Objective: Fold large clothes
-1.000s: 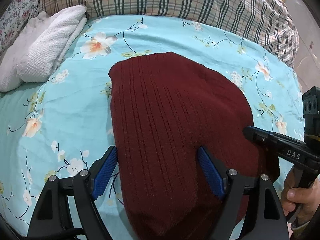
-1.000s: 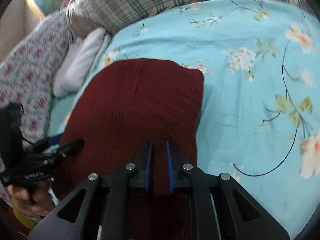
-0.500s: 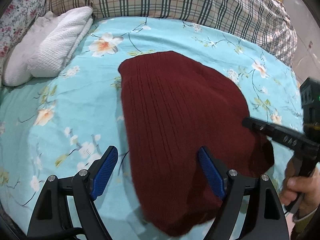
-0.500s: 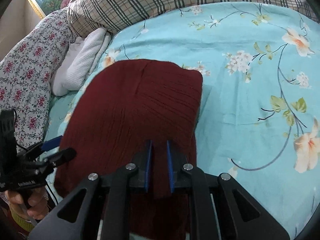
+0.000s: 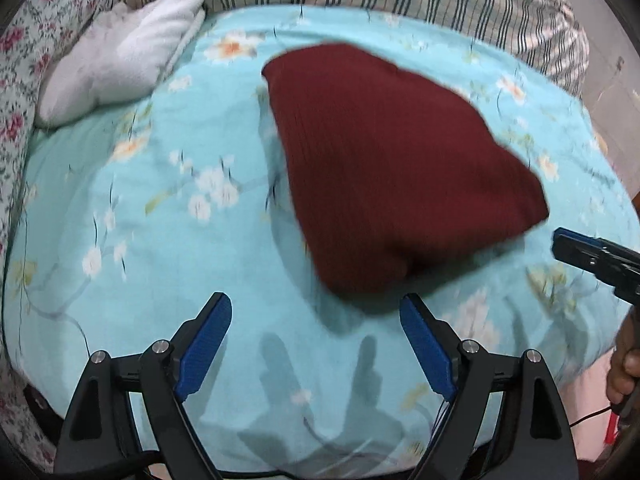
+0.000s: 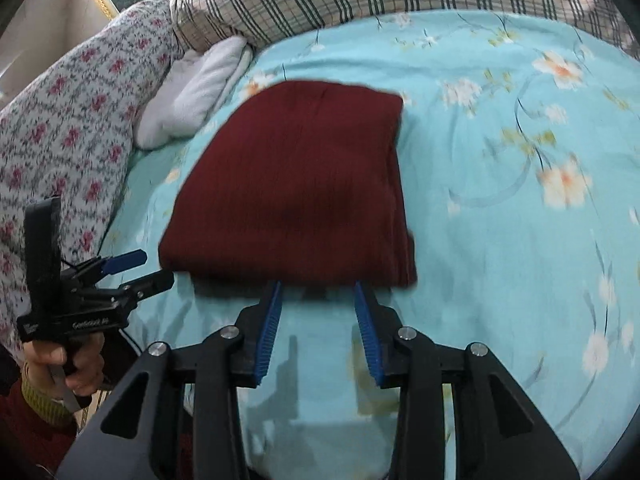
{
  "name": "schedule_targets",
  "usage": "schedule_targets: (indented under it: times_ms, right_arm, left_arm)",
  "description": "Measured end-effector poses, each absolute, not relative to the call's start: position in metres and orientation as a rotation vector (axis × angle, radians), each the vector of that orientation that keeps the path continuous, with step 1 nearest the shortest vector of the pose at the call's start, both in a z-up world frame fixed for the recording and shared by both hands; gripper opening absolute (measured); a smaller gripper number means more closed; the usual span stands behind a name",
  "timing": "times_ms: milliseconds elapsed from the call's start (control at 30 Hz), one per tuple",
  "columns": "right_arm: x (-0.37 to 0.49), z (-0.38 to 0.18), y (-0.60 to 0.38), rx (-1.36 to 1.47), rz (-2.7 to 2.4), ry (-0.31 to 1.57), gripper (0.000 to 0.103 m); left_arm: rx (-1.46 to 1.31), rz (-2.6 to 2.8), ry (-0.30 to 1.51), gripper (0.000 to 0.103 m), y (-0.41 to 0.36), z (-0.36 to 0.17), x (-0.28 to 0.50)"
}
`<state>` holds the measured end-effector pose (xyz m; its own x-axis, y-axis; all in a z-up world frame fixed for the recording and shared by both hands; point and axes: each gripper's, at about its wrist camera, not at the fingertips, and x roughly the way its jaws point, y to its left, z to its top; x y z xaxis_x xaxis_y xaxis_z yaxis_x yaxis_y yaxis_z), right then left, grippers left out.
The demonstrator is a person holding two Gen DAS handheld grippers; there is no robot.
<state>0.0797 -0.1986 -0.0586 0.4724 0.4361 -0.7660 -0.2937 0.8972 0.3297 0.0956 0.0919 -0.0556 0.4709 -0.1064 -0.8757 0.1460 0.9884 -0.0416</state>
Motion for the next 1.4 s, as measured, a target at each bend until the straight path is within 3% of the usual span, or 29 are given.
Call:
schedule_targets:
  times_ms: [167, 300, 367, 433, 600, 767, 833, 1000, 1400]
  right_arm:
    - [0.050, -0.065, -0.200, 0.145, 0.432, 1.003, 0.040]
    - [0.038, -0.062, -0.198, 0.103, 0.412, 0.988, 0.056]
    - [0.035, -0.059, -0.197, 0.084, 0.406, 0.982, 0.058]
    - [0.031, -0.053, -0.196, 0.068, 0.411, 0.969, 0.070]
    - [0.019, -0.030, -0.192, 0.010, 0.440, 0.921, 0.078]
    - [0.011, -0.010, -0.189, -0.030, 0.478, 0.879, 0.090]
    - [0.015, -0.014, -0.186, -0.040, 0.485, 0.886, 0.103]
    - [0.029, -0.033, -0.182, -0.010, 0.482, 0.932, 0.103]
    - [0.052, -0.039, -0.171, -0.035, 0.490, 0.967, 0.103]
  left_arm:
    - [0.053, -0.174, 1.089, 0.087, 0.088, -0.063, 0.075]
    - [0.085, -0.203, 1.063, 0.087, 0.080, -0.056, 0.062]
    - [0.106, -0.212, 1.046, 0.087, 0.076, -0.050, 0.056]
    - [0.138, -0.207, 1.019, 0.087, 0.074, -0.040, 0.050]
    - [0.250, -0.187, 0.926, 0.087, 0.070, -0.003, 0.033]
    - [0.265, -0.126, 0.861, 0.102, 0.082, 0.021, 0.035]
    - [0.267, -0.089, 0.884, 0.102, 0.086, 0.015, 0.045]
    - [0.275, -0.017, 0.959, 0.102, 0.087, -0.005, 0.067]
    - [0.298, -0.016, 0.953, 0.102, 0.072, -0.001, 0.090]
